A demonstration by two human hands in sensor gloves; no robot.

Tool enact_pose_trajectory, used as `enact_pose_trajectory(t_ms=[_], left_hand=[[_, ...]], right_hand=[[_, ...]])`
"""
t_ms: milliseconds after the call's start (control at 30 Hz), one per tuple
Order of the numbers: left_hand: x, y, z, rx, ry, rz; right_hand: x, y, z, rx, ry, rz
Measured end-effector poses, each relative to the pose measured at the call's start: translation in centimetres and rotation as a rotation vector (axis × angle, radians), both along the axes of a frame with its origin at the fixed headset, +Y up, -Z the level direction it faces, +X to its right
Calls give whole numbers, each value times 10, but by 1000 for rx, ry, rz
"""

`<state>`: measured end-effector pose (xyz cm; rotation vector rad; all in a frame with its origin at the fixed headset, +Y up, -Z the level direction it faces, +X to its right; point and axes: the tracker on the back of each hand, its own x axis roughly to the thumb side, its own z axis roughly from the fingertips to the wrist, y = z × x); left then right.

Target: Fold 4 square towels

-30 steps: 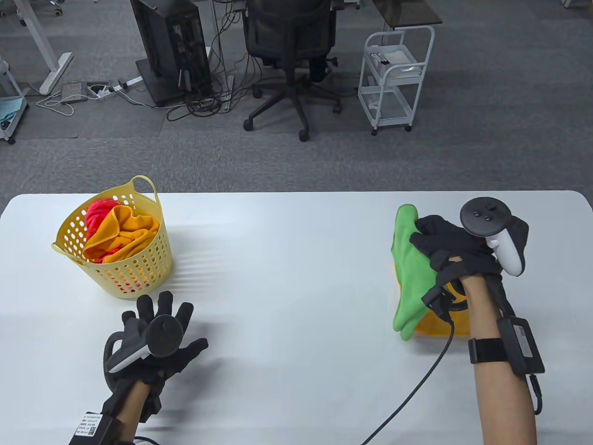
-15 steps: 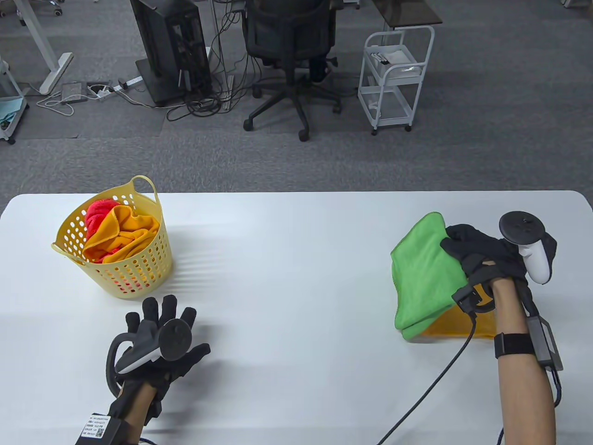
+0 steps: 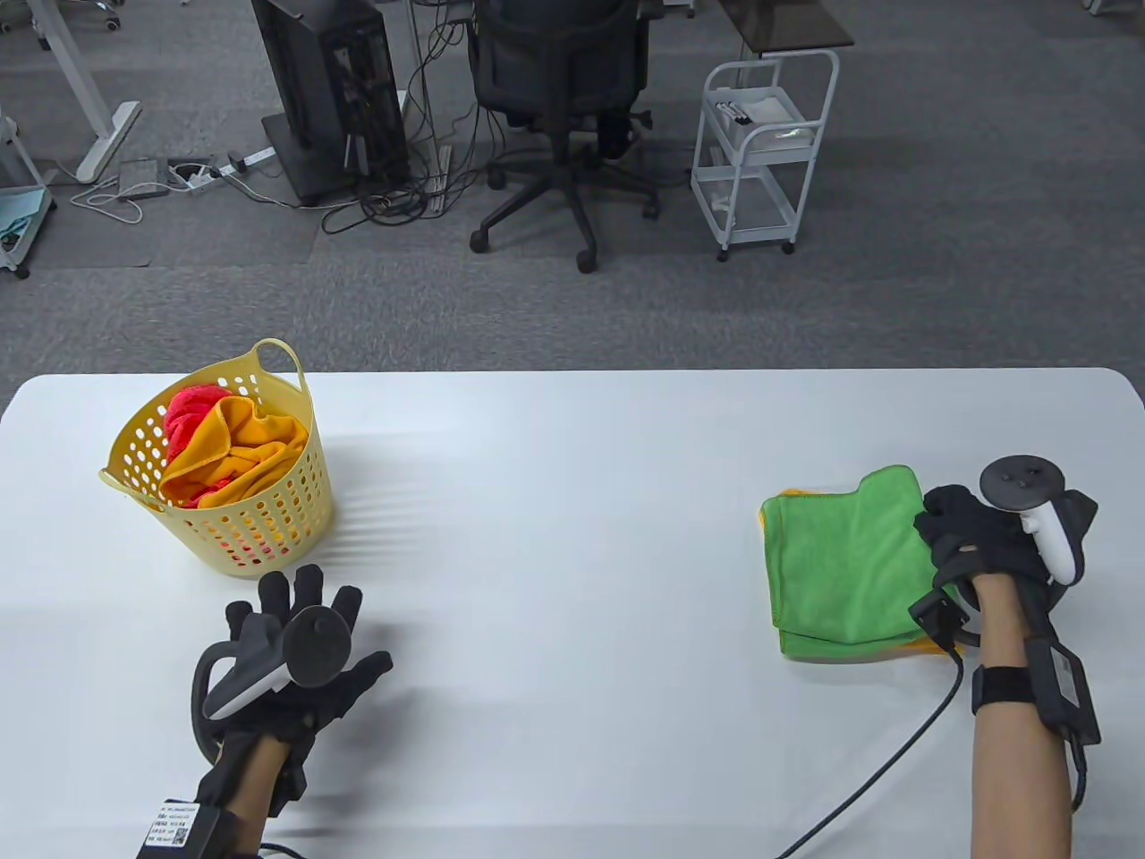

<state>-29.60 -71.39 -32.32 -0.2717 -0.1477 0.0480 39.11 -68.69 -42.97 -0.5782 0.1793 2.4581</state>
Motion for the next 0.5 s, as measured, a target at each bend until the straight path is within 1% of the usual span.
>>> enact_pose_trajectory(t_ms=[100,200,333,367,467,500], left_hand=[[0,2,1,11,0,8],[-2,4,2,29,8,14],[-3,5,2,32,11,25],[-3,5,2,34,11,27],[-4,6,2,51,17,33],[-3,6,2,53,17,34]], right_hand=[[-10,4,9,20,14,77],[-25,10,20,25,68,126],[-58,22,43,67,164,133],[-62,24,46,70,175,137],[-98,34,69,112,263,220],[-102,34,71,116,269,232]])
